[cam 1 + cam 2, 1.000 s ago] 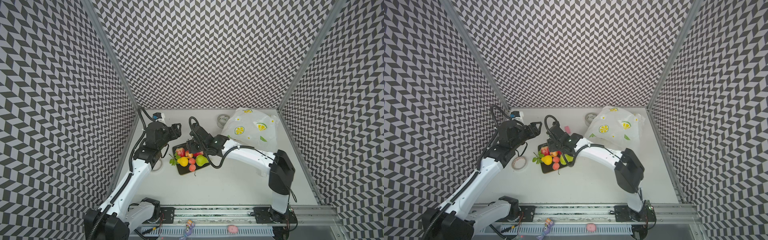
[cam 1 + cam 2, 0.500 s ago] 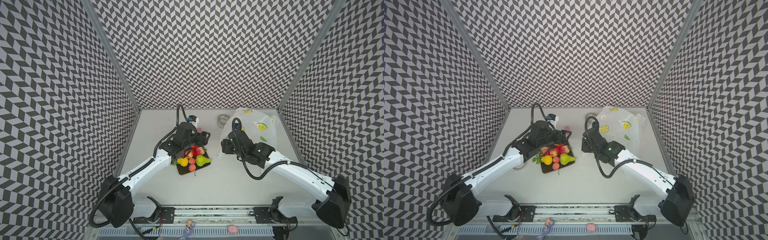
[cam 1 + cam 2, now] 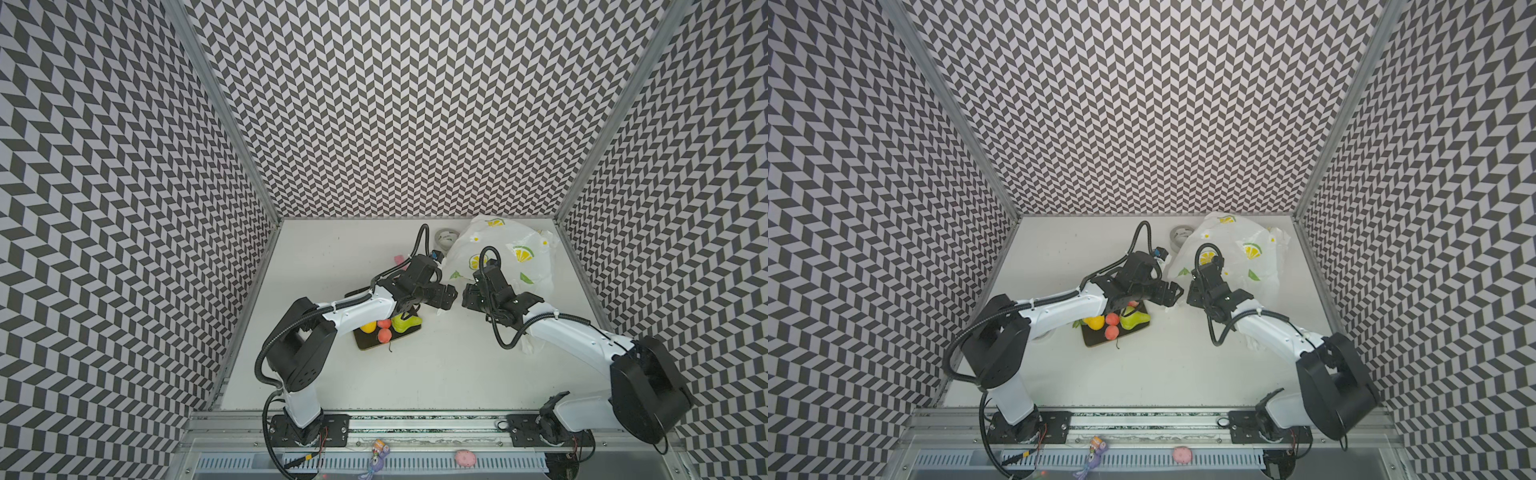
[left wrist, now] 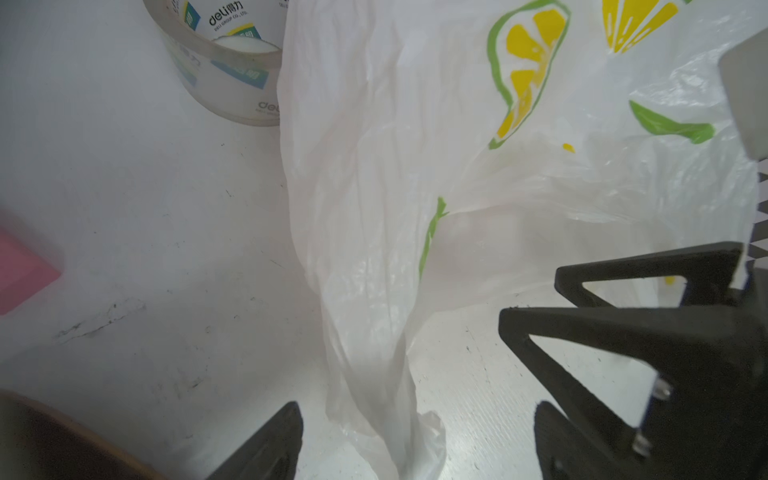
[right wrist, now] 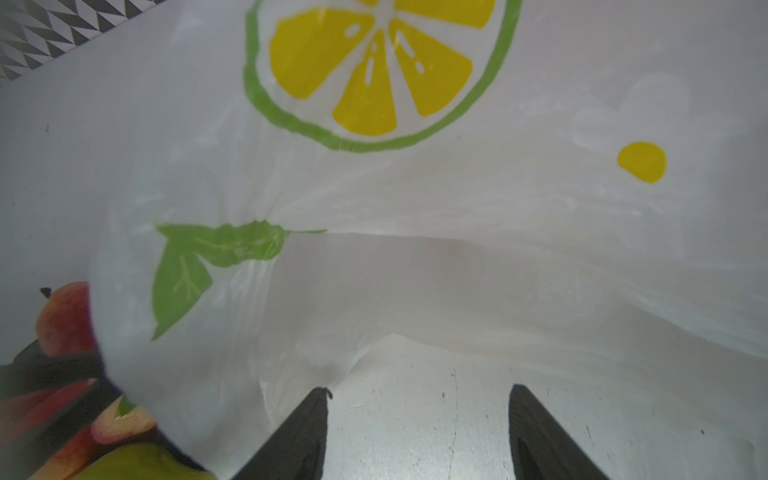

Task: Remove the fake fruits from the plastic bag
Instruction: 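Push the right gripper into the bag beside the left gripper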

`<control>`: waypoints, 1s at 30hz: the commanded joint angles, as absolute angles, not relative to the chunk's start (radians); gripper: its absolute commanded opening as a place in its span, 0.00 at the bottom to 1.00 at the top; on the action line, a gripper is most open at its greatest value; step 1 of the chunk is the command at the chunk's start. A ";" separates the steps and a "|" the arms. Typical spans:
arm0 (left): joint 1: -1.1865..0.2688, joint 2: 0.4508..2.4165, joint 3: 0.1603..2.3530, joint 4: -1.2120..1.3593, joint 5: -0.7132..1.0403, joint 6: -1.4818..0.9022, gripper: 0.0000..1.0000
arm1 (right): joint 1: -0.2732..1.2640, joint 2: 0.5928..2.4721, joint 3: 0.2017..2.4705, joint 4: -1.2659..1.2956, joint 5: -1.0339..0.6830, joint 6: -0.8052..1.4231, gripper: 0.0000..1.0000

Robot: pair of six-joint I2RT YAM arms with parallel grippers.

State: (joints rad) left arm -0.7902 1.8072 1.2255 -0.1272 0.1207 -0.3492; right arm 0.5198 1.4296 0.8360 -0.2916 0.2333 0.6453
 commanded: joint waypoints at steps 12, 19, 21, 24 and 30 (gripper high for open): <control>-0.795 1.895 1.387 -0.082 0.143 -0.294 0.02 | 0.379 1.616 0.946 -0.122 0.149 0.537 0.76; -0.794 1.871 1.412 -0.076 0.231 -0.329 0.00 | 0.305 1.636 0.981 -0.089 0.076 0.581 0.83; -0.795 1.870 1.416 -0.069 0.248 -0.345 0.00 | 0.296 1.649 0.988 -0.078 0.061 0.617 0.83; -0.794 1.872 1.421 -0.067 0.272 -0.361 0.00 | 0.289 1.679 1.004 -0.063 0.052 0.662 0.84; -0.794 1.870 1.406 -0.070 0.290 -0.374 0.00 | 0.282 1.742 1.031 -0.026 0.065 0.684 0.83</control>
State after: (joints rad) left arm -0.7914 1.9015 1.3937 -0.0841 0.2611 -0.3580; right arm 0.2871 1.7145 1.0027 -0.0998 0.0662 0.6525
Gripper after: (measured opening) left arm 0.048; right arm 0.833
